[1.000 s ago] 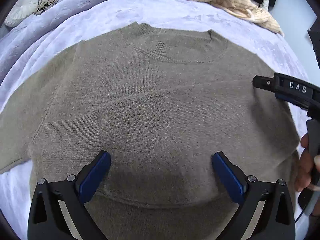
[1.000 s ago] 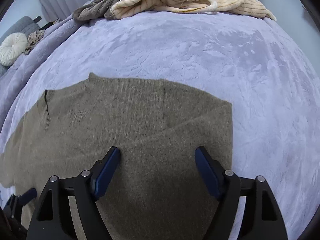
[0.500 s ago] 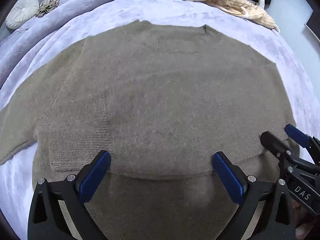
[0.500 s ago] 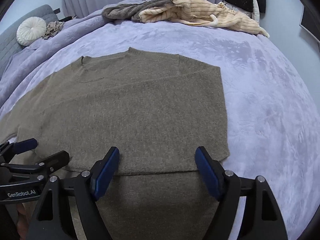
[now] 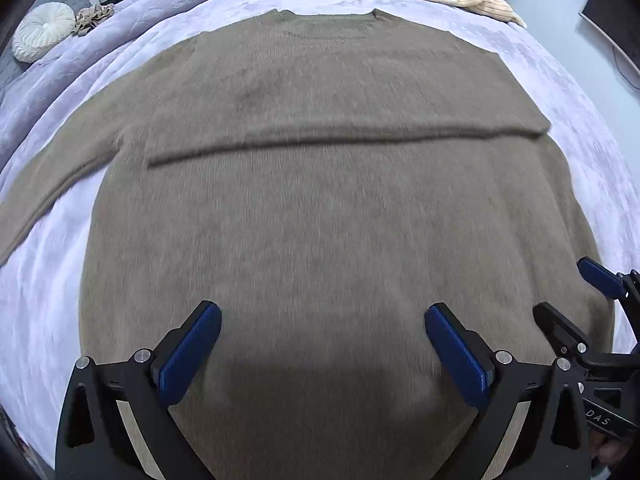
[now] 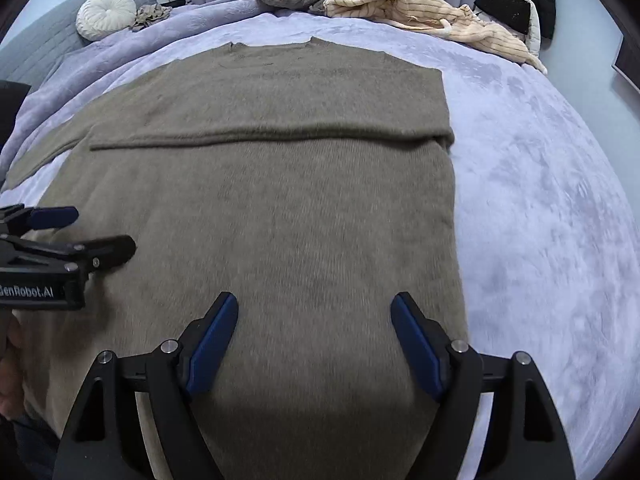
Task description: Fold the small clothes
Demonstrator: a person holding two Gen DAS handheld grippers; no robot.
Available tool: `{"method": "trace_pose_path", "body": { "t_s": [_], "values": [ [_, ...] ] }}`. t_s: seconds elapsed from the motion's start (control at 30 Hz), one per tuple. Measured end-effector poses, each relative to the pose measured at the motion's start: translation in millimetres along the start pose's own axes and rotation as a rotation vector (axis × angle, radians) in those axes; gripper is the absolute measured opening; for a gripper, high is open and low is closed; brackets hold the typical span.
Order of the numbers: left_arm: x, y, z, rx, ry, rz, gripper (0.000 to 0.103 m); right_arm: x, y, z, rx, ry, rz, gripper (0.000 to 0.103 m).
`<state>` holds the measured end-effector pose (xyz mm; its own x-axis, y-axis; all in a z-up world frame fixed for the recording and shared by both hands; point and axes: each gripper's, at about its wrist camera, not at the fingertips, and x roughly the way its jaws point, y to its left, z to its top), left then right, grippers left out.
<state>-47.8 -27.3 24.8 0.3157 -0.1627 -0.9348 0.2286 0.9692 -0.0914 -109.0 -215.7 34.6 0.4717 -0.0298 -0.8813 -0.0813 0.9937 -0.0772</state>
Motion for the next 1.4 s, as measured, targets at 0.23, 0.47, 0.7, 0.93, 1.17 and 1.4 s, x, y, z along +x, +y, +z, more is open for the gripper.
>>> {"method": "trace_pose_path", "body": {
  "t_s": [0.23,0.47,0.7,0.93,1.17,1.4],
  "values": [
    [-23,2,-40,0.034,0.016,-0.006,0.103,-29,12,-43,-0.127,0.025,-0.045,0.082],
    [-33,15,-30,-0.031,-0.021,-0.05,0.103,-49,24,-9,-0.103,-0.026,0.041,0.083],
    [-15,8,-42,0.005,0.018,0.02,0.103,-11,62,-25,-0.204,0.043,0.056,0.083],
    [-27,6,-58,-0.019,0.017,0.022,0.103,-27,56,-54,-0.211,0.011,0.079,0.085],
    [-42,14,-60,-0.065,-0.018,0.003,0.103,-34,52,-30,-0.136,0.039,0.119,0.085],
    [-14,12,-53,-0.063,0.057,0.035,0.103,-1,62,-9,-0.151,0.128,0.096,0.091]
  ]
}}
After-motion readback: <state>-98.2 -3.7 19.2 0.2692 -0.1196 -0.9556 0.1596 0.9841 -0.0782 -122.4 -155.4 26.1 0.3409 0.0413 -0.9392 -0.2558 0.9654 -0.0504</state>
